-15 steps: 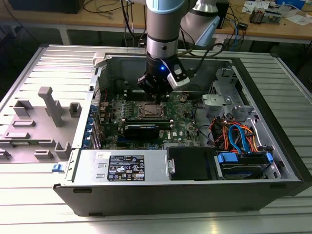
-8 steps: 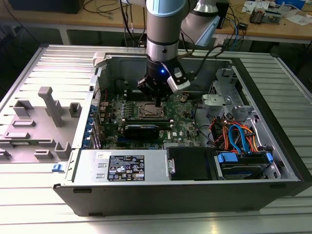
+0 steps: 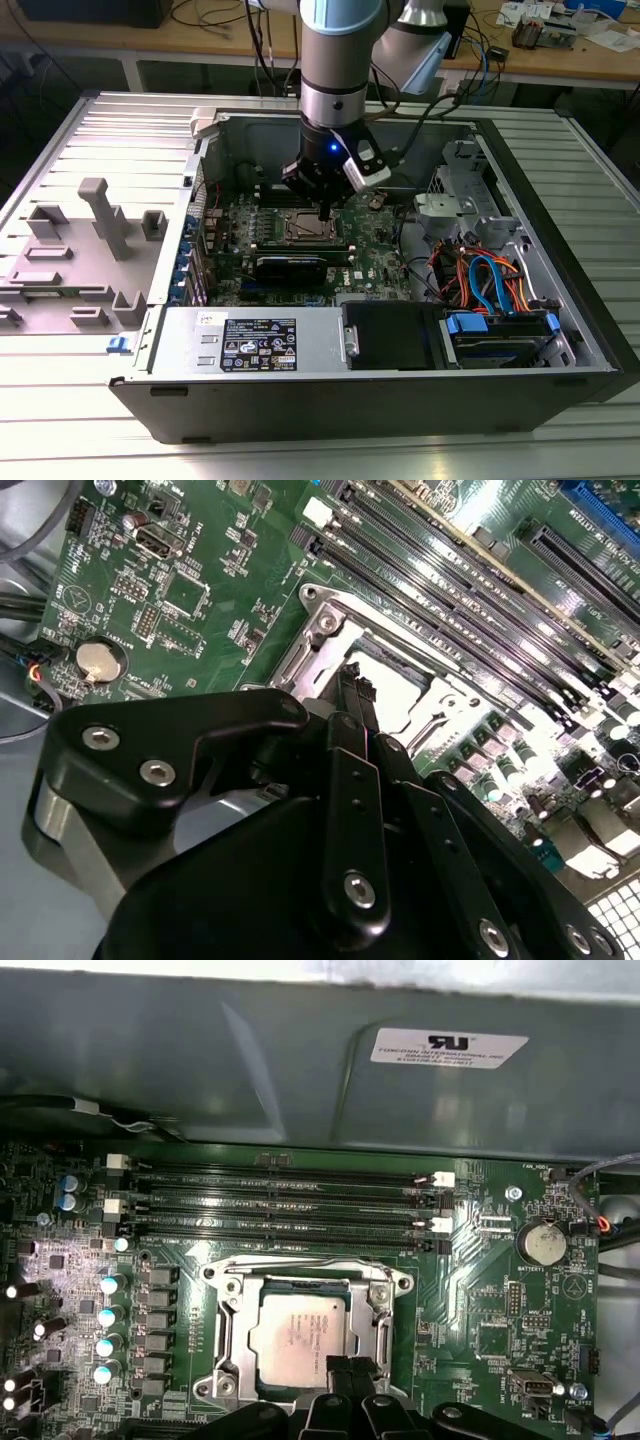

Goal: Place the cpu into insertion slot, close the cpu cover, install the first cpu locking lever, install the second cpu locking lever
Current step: 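Install the second cpu locking lever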

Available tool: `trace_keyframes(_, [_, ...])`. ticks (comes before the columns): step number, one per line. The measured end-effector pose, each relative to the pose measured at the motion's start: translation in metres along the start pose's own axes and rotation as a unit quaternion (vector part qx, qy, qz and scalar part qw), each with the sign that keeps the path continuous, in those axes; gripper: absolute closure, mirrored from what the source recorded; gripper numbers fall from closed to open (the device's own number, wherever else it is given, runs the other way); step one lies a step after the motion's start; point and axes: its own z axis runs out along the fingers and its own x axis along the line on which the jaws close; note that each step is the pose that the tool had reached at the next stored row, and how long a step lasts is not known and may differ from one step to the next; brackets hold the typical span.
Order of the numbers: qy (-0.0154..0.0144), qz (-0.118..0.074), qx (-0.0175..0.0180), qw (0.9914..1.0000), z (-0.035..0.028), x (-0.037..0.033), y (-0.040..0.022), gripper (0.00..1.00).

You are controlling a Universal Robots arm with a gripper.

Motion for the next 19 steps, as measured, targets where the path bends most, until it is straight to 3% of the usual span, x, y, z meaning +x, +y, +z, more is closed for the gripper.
trace_keyframes(7, [-0.0001, 0.0, 0.0007, 1.0, -0.0082, -0.0002, -0.0002, 0.89])
trace_keyframes(15, [0.0, 0.0, 0.0009, 1.0, -0.0082, 0.001, -0.0216, 0.89])
trace_keyframes(19, [0.0, 0.0, 0.001, 1.0, -0.0089, 0.0011, -0.0248, 0.89])
